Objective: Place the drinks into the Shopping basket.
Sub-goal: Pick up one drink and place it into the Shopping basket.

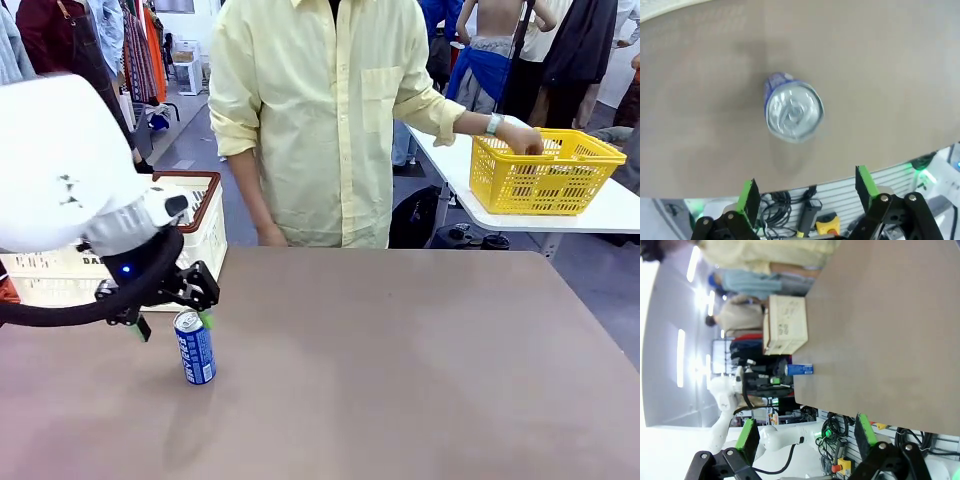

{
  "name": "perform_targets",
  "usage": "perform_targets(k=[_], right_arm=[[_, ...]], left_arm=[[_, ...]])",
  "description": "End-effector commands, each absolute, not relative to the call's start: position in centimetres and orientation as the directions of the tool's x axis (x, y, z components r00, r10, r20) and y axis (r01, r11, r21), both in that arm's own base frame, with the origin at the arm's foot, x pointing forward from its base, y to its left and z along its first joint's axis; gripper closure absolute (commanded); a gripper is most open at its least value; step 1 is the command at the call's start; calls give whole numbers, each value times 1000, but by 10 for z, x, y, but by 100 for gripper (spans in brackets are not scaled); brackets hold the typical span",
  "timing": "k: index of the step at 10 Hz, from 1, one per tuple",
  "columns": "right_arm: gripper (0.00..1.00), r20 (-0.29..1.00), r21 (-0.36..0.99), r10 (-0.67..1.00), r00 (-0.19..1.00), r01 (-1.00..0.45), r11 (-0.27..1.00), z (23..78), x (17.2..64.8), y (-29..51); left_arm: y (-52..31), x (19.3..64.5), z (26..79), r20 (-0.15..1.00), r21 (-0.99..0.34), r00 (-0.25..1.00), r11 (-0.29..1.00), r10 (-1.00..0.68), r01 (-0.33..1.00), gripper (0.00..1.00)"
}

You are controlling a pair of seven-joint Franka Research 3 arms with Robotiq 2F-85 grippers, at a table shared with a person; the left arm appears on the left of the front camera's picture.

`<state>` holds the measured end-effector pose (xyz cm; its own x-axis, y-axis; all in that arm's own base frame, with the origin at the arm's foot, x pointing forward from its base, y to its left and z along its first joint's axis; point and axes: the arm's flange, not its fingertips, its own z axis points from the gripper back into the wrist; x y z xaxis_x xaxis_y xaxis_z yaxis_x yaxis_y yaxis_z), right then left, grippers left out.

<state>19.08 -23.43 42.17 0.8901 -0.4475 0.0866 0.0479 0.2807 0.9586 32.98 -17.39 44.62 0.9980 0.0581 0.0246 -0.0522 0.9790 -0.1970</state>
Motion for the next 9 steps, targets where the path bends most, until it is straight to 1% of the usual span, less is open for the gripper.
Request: perform_targets(k=[1,2,3,4,6,8,9], right_arm=[[0,115,963,-452,885,13,270,425,193,-235],[0,115,963,-452,885,13,270,425,193,-235],[0,115,963,-452,885,13,270,425,193,-235],[0,115,963,-452,885,13,270,425,193,-235],[0,115,963,-452,885,13,270,425,193,-235],[0,115,963,-452,885,13,270,425,193,-235],[0,115,963,-452,885,13,270,425,193,-235]], left_arm=[[-187,355,438,-3,-142,991,981,131,-130,0],[-191,361,430,-1,-130,990,982,139,-138,0],[-195,368,423,33,-133,990,983,134,-129,0],[-197,376,413,36,-104,990,985,140,-135,0],[-201,385,398,41,-90,991,988,131,-127,0],[-204,390,389,55,-58,994,994,92,-89,0],[-203,391,389,44,-62,996,995,80,-77,0]])
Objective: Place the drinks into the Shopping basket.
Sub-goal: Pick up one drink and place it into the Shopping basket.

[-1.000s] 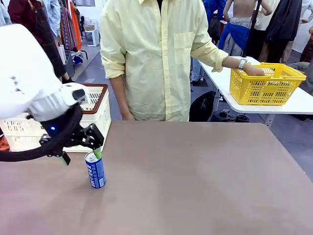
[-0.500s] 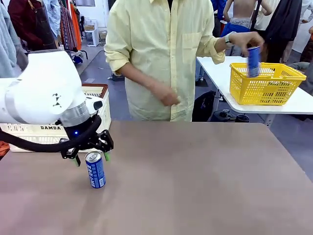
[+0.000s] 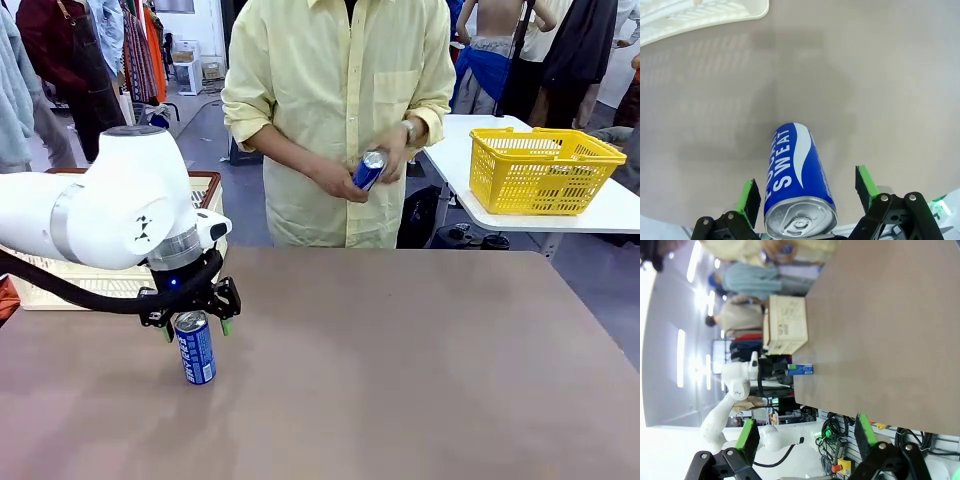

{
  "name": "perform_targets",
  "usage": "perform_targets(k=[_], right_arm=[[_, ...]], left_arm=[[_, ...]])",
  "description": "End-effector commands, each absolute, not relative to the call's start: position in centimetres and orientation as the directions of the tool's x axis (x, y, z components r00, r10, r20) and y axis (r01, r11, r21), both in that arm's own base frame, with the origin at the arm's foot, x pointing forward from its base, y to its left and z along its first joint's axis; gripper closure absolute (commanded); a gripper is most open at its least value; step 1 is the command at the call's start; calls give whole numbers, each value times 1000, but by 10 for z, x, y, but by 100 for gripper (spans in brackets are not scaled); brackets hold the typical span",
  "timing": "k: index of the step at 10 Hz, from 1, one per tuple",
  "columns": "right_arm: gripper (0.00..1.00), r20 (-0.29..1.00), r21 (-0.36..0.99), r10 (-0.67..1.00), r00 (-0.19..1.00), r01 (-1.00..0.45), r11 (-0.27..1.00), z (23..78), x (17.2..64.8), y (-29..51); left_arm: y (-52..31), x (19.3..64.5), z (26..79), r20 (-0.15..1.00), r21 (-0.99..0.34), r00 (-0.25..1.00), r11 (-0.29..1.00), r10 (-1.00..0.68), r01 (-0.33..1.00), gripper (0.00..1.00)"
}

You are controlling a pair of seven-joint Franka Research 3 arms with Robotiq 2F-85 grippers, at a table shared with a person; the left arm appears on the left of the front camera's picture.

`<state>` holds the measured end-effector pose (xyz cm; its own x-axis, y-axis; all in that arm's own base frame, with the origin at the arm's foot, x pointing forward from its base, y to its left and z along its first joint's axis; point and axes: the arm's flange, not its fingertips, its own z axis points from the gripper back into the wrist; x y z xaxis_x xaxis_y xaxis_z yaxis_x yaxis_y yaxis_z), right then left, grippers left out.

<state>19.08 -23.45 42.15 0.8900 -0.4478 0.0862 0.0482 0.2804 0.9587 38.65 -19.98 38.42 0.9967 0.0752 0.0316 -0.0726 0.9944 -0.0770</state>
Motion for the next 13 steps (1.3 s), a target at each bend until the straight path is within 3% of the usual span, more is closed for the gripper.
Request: perform_targets(k=[1,2,3,4,5,10,11,13], right_arm=[[0,115,963,-452,885,13,270,425,193,-235],[0,115,963,-452,885,13,270,425,193,-235],[0,115,963,-452,885,13,270,425,193,-235],[0,115,963,-452,885,13,270,425,193,-235],[0,115,963,-452,885,13,270,425,193,-235],[0,115,963,-452,885,13,270,425,193,-235],[0,115,963,-452,885,13,270,425,193,-235],[0,115,963,-452,885,13,270,425,193,-235]], left_arm=[[-203,391,387,24,-55,997,996,70,-69,0],[-203,391,389,14,-50,998,997,63,-63,0],[-202,391,389,8,-50,998,997,55,-55,29],[-201,391,388,-2,-40,998,998,55,-56,89],[-202,392,388,-12,-31,998,998,56,-57,100],[-196,394,389,-62,7,995,997,77,-77,100],[-188,395,403,-57,-4,996,997,74,-74,100],[-148,397,481,36,-73,999,997,17,-14,100]])
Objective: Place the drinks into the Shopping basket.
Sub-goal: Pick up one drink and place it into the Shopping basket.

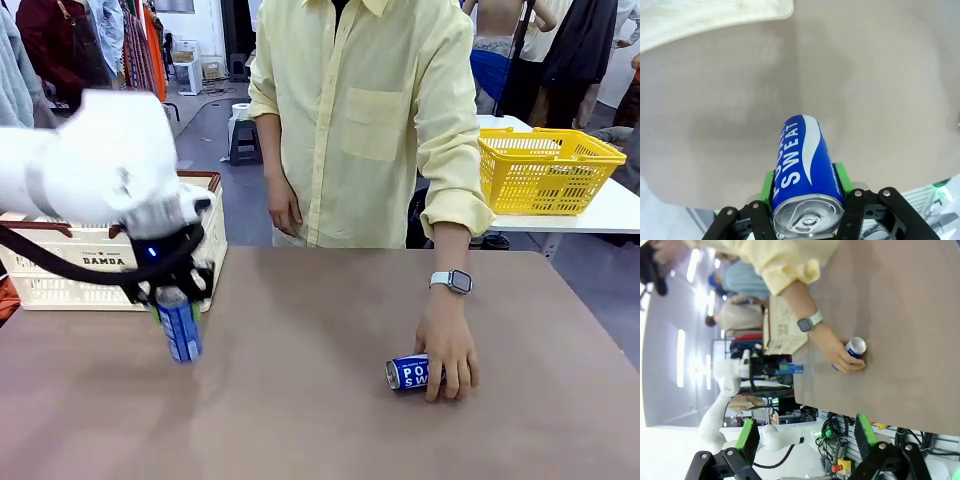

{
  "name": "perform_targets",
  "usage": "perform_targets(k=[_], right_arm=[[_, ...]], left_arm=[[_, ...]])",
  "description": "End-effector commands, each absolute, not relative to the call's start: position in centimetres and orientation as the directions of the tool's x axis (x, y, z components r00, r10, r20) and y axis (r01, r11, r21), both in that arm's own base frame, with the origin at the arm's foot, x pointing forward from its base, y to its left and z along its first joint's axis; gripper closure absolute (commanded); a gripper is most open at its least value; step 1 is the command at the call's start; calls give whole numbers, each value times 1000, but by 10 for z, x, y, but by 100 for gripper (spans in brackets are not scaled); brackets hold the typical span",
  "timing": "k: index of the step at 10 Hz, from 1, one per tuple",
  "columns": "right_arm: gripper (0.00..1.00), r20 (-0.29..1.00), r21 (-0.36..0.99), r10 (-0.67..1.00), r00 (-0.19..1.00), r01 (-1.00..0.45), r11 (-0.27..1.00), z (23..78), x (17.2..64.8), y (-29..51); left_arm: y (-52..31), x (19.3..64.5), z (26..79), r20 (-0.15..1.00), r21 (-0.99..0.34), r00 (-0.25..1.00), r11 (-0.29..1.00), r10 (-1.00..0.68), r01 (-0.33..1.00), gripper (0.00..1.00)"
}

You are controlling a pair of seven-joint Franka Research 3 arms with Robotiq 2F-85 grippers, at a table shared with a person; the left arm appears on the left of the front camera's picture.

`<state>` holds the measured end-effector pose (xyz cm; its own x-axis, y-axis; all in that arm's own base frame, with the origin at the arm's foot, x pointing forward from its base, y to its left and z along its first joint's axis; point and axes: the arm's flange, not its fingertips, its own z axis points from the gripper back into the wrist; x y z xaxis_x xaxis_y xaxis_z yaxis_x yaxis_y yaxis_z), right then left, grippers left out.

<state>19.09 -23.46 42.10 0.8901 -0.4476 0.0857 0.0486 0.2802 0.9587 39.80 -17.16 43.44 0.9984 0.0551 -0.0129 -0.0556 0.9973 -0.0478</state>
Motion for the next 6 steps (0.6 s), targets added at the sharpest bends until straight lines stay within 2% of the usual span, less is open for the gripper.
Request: perform_targets(k=[1,2,5,6], right_arm=[[0,115,963,-452,885,13,270,425,193,-235],[0,115,963,-452,885,13,270,425,193,-235],[0,115,963,-452,885,13,270,425,193,-235],[0,115,963,-452,885,13,270,425,193,-235]], left_arm=[[-124,399,519,72,-52,997,998,-32,36,100],[-102,397,547,73,-70,992,991,-107,112,100],[-66,366,583,114,-215,990,970,-88,111,100],[-65,347,575,-46,-256,999,967,9,-20,100]])
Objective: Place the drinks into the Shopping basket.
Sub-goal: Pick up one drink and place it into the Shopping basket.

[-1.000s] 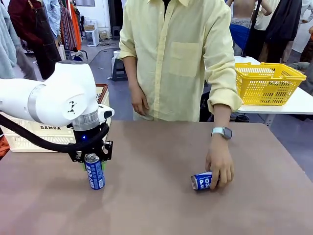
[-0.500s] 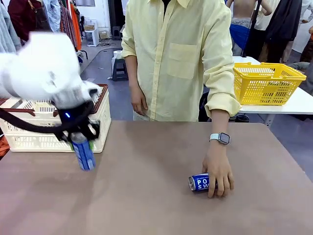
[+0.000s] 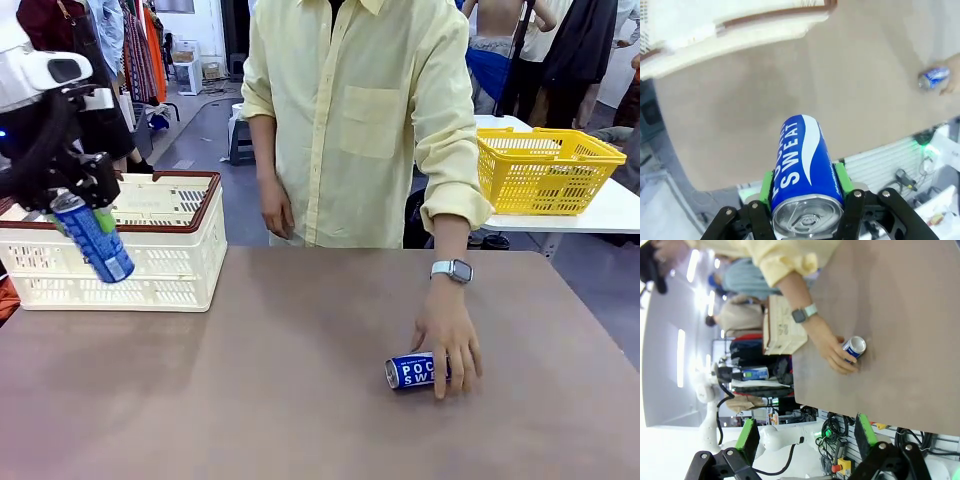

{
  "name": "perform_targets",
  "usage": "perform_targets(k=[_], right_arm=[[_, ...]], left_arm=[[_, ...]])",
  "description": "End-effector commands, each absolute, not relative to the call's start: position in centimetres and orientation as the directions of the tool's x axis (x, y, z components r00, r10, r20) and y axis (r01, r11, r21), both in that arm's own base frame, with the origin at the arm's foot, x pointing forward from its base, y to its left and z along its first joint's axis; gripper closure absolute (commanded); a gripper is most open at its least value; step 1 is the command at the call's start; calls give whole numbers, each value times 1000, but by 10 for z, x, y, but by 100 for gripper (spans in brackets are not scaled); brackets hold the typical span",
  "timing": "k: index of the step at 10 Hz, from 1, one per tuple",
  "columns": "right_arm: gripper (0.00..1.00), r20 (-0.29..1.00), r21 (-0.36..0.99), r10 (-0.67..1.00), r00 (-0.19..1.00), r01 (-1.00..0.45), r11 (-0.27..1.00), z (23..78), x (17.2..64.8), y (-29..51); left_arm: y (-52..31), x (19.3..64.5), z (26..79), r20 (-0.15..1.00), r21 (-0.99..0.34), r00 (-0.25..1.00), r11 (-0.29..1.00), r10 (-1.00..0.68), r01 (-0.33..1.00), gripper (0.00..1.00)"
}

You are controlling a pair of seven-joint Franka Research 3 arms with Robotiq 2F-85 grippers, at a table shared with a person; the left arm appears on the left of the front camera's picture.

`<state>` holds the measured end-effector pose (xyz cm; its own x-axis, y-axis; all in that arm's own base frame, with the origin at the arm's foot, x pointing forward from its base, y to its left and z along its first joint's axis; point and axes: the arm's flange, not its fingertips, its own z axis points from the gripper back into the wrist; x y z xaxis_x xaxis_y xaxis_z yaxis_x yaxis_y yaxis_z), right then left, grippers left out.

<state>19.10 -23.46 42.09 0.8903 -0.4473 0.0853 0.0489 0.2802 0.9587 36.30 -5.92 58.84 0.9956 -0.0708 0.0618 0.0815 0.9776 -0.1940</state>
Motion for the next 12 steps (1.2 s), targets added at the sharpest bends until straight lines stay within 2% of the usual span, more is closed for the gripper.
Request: perform_targets(k=[1,3,4,6,8,10,12], right_arm=[[0,115,963,-452,885,13,270,425,193,-235],[0,115,963,-452,885,13,270,425,193,-235],[0,115,963,-452,885,13,270,425,193,-235],[0,115,963,-452,885,13,270,425,193,-235],[0,115,963,-452,885,13,270,425,193,-235],[0,115,963,-452,885,13,270,425,193,-235],[0,115,963,-452,885,13,270,425,193,-235]], left_arm=[[-64,375,592,118,-147,988,983,-97,114,100],[-64,375,592,118,-147,988,983,-97,114,100],[-62,365,586,68,-181,995,980,-77,88,100],[-20,446,619,66,-203,998,979,22,-8,100],[-4,510,632,132,-169,991,985,-16,39,100],[12,564,613,135,-104,990,992,-50,64,100],[23,595,584,151,-100,984,988,-99,115,100]])
